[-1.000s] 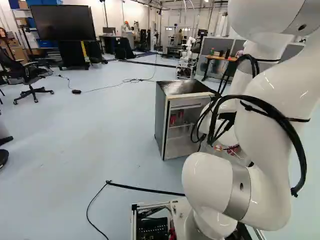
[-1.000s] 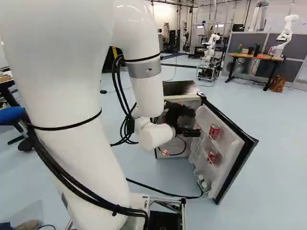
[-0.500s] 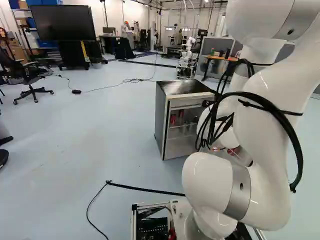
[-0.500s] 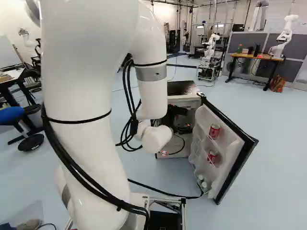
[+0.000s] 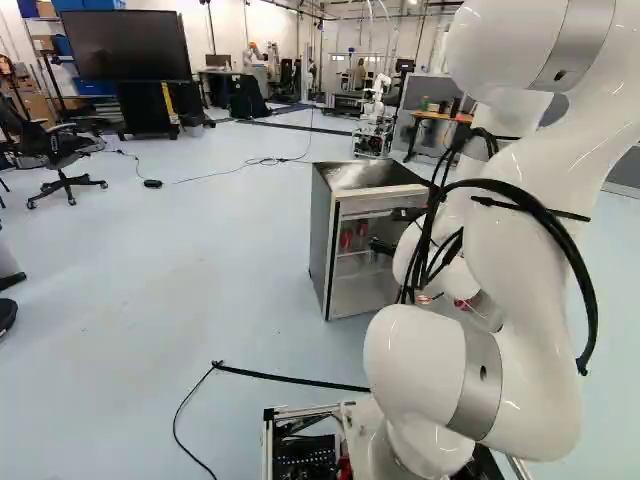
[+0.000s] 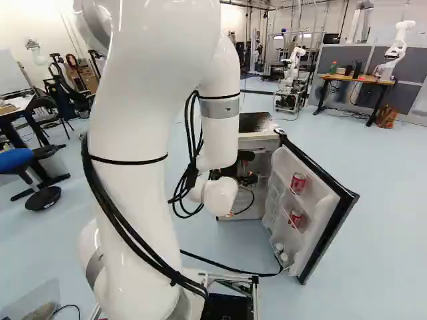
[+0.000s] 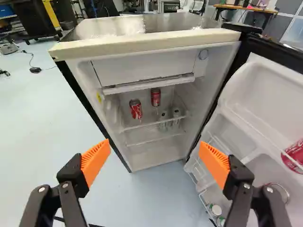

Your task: Grab a drink from the fridge

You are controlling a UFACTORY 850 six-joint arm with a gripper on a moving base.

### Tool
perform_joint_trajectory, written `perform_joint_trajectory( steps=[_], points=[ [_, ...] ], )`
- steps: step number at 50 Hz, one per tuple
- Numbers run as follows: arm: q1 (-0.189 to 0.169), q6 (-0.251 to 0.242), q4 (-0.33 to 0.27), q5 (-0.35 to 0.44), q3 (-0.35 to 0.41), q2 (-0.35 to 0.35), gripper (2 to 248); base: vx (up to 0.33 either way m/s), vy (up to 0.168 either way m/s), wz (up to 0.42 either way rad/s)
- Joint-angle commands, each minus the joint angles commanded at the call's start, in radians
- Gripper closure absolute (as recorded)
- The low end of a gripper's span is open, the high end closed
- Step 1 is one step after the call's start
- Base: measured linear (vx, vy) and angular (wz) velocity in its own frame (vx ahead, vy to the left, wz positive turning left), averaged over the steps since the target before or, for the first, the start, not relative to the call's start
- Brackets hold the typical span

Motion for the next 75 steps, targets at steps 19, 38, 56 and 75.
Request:
perform_joint_trajectory(
  steps=[19,38,56,75],
  points=[
    [0.001,0.000,-0.001,0.001,-0.039,-0.081,3,0.000,0.000,0.000],
    [0.001,0.000,-0.003,0.029,-0.070,-0.154,3,0.000,0.000,0.000],
    [0.004,0.000,-0.015,0.065,-0.109,-0.228,3,0.000,0.000,0.000],
    [0.012,0.000,-0.030,0.098,-0.163,-0.310,3,0.000,0.000,0.000]
  ],
)
